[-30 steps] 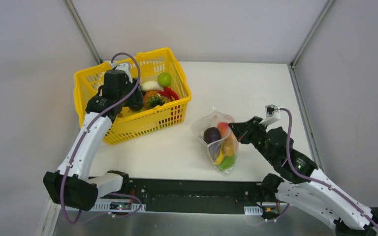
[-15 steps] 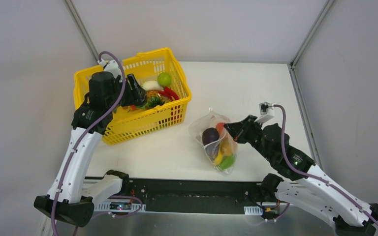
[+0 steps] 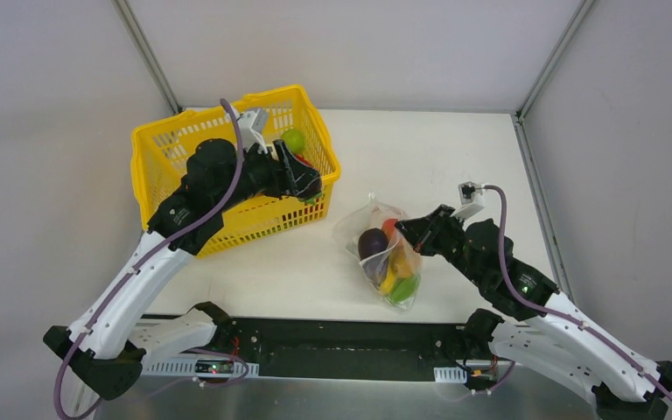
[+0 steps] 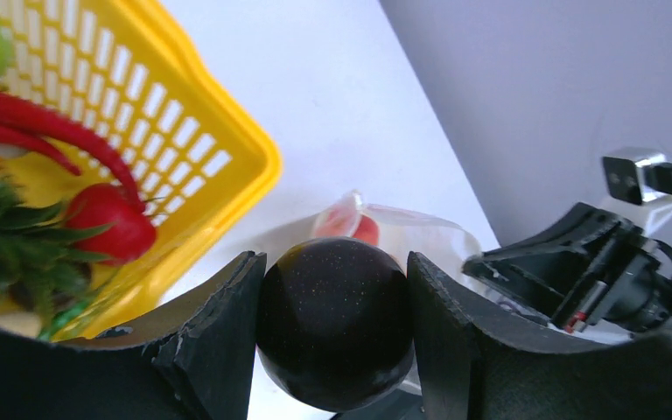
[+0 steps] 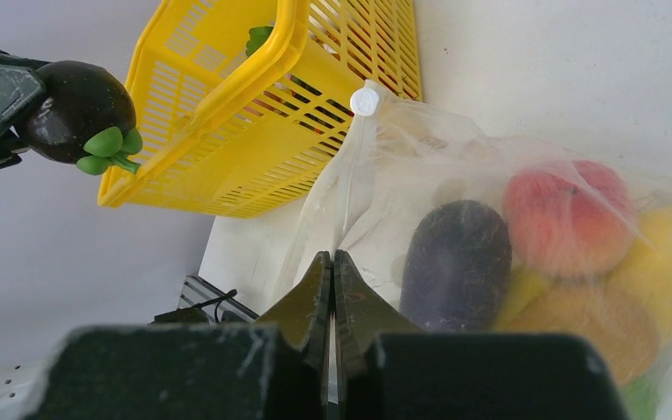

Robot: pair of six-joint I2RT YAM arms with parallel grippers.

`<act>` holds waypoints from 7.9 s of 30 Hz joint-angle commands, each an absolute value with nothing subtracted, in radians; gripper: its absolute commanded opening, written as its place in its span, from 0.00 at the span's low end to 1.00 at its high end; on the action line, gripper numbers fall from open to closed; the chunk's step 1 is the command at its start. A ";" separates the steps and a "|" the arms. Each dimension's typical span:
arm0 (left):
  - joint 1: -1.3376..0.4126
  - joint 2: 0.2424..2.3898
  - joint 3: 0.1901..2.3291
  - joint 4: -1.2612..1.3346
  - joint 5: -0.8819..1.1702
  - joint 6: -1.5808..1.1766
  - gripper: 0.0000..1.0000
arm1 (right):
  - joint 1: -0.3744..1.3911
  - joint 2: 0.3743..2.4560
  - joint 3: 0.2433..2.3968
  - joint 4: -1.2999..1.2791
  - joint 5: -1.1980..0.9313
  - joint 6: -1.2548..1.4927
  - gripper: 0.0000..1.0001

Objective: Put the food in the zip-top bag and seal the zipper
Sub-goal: Place the fake fruit in the zipper food storage bag, then adjust the zipper food storage bag at the center of the board.

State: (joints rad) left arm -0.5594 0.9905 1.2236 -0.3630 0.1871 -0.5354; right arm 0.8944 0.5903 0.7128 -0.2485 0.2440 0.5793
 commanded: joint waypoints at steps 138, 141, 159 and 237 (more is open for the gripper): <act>-0.877 1.169 1.239 -0.491 0.104 -0.395 0.75 | 0.897 0.604 0.599 0.087 0.162 0.708 0.00; -0.877 1.075 1.148 -0.427 0.076 -0.406 0.90 | 0.896 0.603 0.582 0.098 0.173 0.724 0.00; -1.039 0.940 0.942 -0.334 -0.048 -0.551 0.92 | 0.897 0.677 0.598 0.130 0.133 0.720 0.00; -1.088 0.959 1.304 -0.814 0.030 0.292 0.00 | 0.325 1.170 0.673 0.451 -1.131 -0.363 0.74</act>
State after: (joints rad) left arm -1.0977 0.9668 1.2549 -0.8066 0.0078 0.1955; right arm 0.3393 1.1515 0.6201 0.3721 -0.9813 -0.1951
